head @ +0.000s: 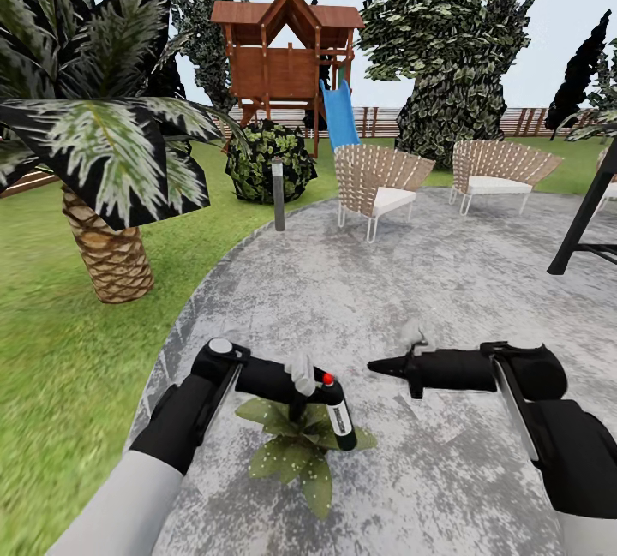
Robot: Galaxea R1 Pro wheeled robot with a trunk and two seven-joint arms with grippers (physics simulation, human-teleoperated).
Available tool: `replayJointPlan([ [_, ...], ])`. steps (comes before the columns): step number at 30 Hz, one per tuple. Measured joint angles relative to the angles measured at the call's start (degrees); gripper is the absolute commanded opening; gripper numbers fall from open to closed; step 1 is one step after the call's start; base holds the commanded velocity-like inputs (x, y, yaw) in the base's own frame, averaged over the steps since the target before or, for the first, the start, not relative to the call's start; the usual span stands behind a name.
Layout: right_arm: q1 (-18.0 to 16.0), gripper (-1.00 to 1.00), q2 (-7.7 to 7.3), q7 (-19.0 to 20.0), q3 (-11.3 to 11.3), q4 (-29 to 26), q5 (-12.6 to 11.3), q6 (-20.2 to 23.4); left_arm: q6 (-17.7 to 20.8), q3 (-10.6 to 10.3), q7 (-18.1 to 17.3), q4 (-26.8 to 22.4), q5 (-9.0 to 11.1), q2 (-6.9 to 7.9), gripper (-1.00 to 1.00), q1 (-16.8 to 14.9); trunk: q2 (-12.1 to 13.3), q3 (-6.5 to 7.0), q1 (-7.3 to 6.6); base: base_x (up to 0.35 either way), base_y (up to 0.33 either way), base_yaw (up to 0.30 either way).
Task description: Pick up the pesticide atomizer in the garden and spray insectifuge to fully cover both potted plants in the garden.
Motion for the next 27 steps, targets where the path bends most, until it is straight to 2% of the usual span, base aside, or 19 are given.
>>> replayJointPlan([
  [1, -0.02, -1.00, 0.02, -2.54, -1.19, 0.00, 0.01, 0.03, -0.04, 0.79, -0.01, 0.04, 0.02, 0.01, -1.00, 0.11, 0.00, 0.00, 0.00, 0.000, 0.000, 0.000],
  [2, -0.13, -1.00, 0.00, -8.54, -3.22, 0.00, -0.09, 0.02, -0.15, 3.68, 0.11, 0.04, 0.19, -0.03, -1.00, 0.70, 0.00, 0.00, 0.00, 0.000, 0.000, 0.000],
  [4, -0.40, -1.00, 0.00, -13.90, -5.41, 0.03, -0.33, 0.09, -0.29, 8.07, 0.10, -0.26, 1.46, -0.51, -1.00, 1.80, 0.00, 0.00, 0.00, 0.000, 0.000, 0.000],
  [5, -0.53, -1.00, 0.02, -16.83, -6.84, 0.10, -0.32, 0.09, -0.09, 10.17, 0.27, -0.89, 3.66, -0.80, -1.00, 2.68, 0.00, 0.00, 0.00, 0.000, 0.000, 0.000],
  [6, -0.58, -1.00, 0.03, -18.65, -7.47, 0.13, -0.41, 0.11, 0.16, 11.10, 0.39, -1.16, 5.95, -0.88, -1.00, 3.25, 0.00, 0.00, 0.00, 0.000, 0.000, 0.000],
  [7, -0.62, -1.00, 0.05, -21.17, -8.02, 0.15, -0.39, 0.13, 0.39, 11.98, 0.54, -1.47, 9.67, -0.61, -1.00, 4.24, 0.00, 0.00, 0.00, 0.000, 0.000, 0.000],
  [8, -0.64, -1.00, 0.07, -24.08, -8.28, 0.17, -0.42, 0.16, 0.61, 12.64, 0.58, -1.85, 12.23, -0.32, -1.00, 5.32, 0.00, 0.00, 0.00, 0.000, 0.000, 0.000],
  [9, -0.65, -1.00, 0.07, -26.17, -8.36, 0.17, -0.47, 0.17, 1.17, 13.44, 0.59, -2.08, 13.31, -0.11, -1.00, 6.03, 0.00, 0.00, 0.00, 0.000, 0.000, 0.000],
  [10, -0.66, 1.00, 0.14, -29.19, -8.44, 0.18, -0.49, 0.20, 2.48, 15.67, 0.65, -2.55, 14.34, 0.35, -1.00, 7.02, 0.00, 0.00, 0.00, 0.000, 0.000, 0.000],
  [13, -0.66, 1.00, 1.06, -35.52, -8.47, 0.19, -0.56, 0.25, 3.84, 19.43, 0.50, -6.15, 14.89, 0.94, -1.00, 9.35, 0.00, 0.00, 0.00, 0.000, 0.000, 0.000],
  [16, -0.66, 1.00, 2.11, -39.76, -8.47, 0.19, -0.59, 0.23, 4.95, 20.53, 0.20, -11.85, 15.23, 2.41, -1.00, 10.91, 0.00, 0.00, 0.00, 0.000, 0.000, 0.000],
  [18, -0.67, 1.00, 2.40, -40.96, -8.52, 0.23, -0.56, 0.22, 5.89, 21.49, 0.47, -13.99, 15.06, 4.32, -1.00, 12.01, 0.00, 0.00, 0.00, 0.000, 0.000, 0.000],
  [20, -0.72, 1.00, 2.49, -42.25, -8.54, 0.63, -0.53, 0.17, 6.42, 25.66, 0.62, -15.81, 15.08, 5.43, -1.00, 13.52, 0.00, 0.00, 0.00, 0.000, 0.000, 0.000],
  [23, -0.90, 1.00, 2.62, -45.95, -8.49, 3.07, -0.61, -0.35, 8.77, 33.93, 1.21, -20.22, 14.80, 5.94, -1.00, 16.19, 0.00, 0.00, 0.00, 0.000, 0.000, 0.000],
  [24, -0.94, 1.00, 2.66, -46.63, -8.48, 3.96, -0.63, -1.52, 9.67, 35.60, 2.46, -21.13, 14.66, 6.04, -1.00, 16.79, 0.00, 0.00, 0.00, 0.000, 0.000, 0.000],
  [25, -0.94, 1.00, 2.72, -47.25, -8.47, 5.29, -0.60, -3.45, 10.31, 37.04, 6.00, -21.96, 14.32, 6.16, -1.00, 17.77, 0.00, -0.01, 0.00, 0.000, 0.000, 0.000],
  [26, -0.94, 1.00, 2.75, -47.50, -8.44, 6.30, -0.62, -4.35, 10.56, 37.61, 9.27, -22.56, 14.19, 6.22, -1.00, 18.49, 0.00, -0.01, 0.00, 0.000, 0.000, 0.000],
  [27, -0.95, 1.00, 2.76, -47.59, -8.42, 6.80, -0.66, -4.68, 10.67, 37.79, 10.99, -22.91, 14.15, 6.24, -1.00, 18.78, 0.00, 0.00, 0.00, 0.000, 0.000, 0.000],
])
